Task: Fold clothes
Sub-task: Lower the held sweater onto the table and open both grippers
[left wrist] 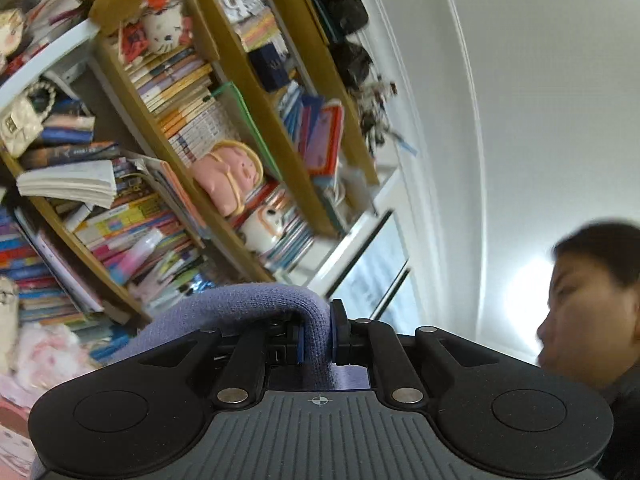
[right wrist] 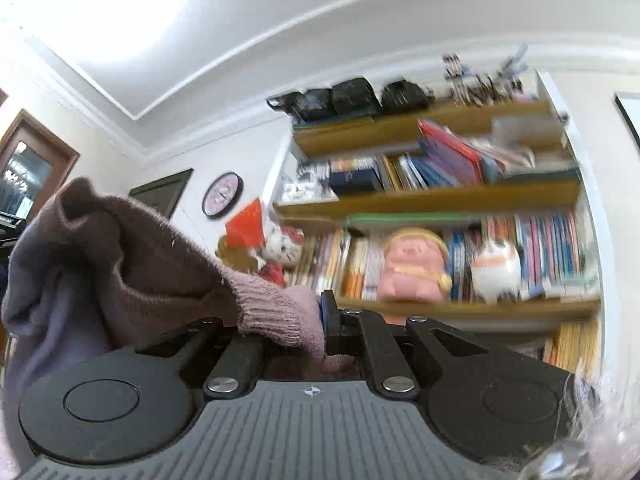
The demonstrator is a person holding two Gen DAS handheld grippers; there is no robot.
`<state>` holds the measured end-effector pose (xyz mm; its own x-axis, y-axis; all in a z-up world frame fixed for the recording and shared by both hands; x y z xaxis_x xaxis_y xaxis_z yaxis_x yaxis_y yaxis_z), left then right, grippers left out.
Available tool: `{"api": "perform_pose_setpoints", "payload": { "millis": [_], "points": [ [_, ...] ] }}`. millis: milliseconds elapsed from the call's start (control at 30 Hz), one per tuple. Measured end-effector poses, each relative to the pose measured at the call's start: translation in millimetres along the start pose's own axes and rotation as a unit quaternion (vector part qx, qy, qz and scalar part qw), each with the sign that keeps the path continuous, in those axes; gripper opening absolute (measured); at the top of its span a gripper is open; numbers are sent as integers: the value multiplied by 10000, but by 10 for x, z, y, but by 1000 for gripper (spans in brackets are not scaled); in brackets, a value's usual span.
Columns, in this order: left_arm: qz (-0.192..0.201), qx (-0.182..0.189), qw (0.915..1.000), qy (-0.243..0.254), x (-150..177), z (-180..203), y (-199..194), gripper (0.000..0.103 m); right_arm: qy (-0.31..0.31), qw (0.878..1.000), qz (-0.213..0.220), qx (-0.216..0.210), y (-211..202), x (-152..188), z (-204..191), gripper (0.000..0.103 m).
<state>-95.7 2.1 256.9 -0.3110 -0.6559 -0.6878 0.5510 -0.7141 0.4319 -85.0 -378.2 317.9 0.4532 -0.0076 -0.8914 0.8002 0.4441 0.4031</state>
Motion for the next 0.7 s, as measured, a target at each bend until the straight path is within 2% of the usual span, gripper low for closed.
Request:
{"api": "perform_pose_setpoints", "payload": {
  "millis": [33, 67, 133, 167, 233, 300, 333, 367, 400, 467, 533, 567, 700],
  "points": [
    [56, 15, 9999, -153, -13, -43, -2, 11, -35, 9998, -199, -16, 105, 58, -13, 7],
    [56, -132, 9993, -334, 4, -164, 0, 11, -39, 9988, -489, -26, 219, 168, -36, 7],
    [15, -736, 9937, -843, 95, -556, -18, 14, 38, 9906, -1369, -50, 465, 592, -108, 8],
    [-123, -1043, 9899, -951, 172, -732, -37, 14, 100, 9801, -1981, -92, 590, 952, -147, 8],
    [-401, -1652, 9786, -1162, 327, -1081, -84, 15, 224, 9477, -3180, -174, 814, 1660, -227, 8],
    [-677, -2252, 9623, -1367, 484, -1424, -141, 17, 295, 9027, -4286, -235, 991, 2381, -323, 8],
    [-813, -2548, 9523, -1467, 563, -1593, -173, 19, 255, 8822, -4695, -239, 1035, 2774, -392, 8],
    [-949, -2841, 9412, -1565, 641, -1759, -207, 20, 215, 8671, -4972, -229, 1052, 3106, -454, 8],
    [-1083, -3131, 9288, -1661, 719, -1924, -244, 22, 146, 8567, -5152, -174, 1063, 3364, -509, 8],
    [-1348, -3697, 9006, -1847, 875, -2248, -322, 27, 6, 8443, -5359, 5, 1091, 3696, -581, 8],
    [-1605, -4245, 8678, -2024, 1028, -2562, -408, 47, -132, 8373, -5464, 106, 1193, 3883, -602, 8],
    [-1731, -4511, 8497, -2108, 1103, -2716, -453, 50, -204, 8345, -5505, 141, 1257, 3959, -604, 8],
    [-1662, -4656, 8541, -1619, 912, -2576, -486, 56, -489, 8223, -5662, 282, 1513, 4262, -614, 8]
  ]
}}
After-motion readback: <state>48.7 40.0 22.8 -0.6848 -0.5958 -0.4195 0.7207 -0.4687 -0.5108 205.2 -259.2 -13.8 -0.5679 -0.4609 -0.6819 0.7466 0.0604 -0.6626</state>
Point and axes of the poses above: each gripper's, at about its wrist camera, not at the fingertips, and y roughly the way its jaws point, z to its right, x to its underside, the point moved 6 cm from there along y, roughly the way its jaws point, and after that the axes turned 3 degrees about x, right-handed, at the moved point
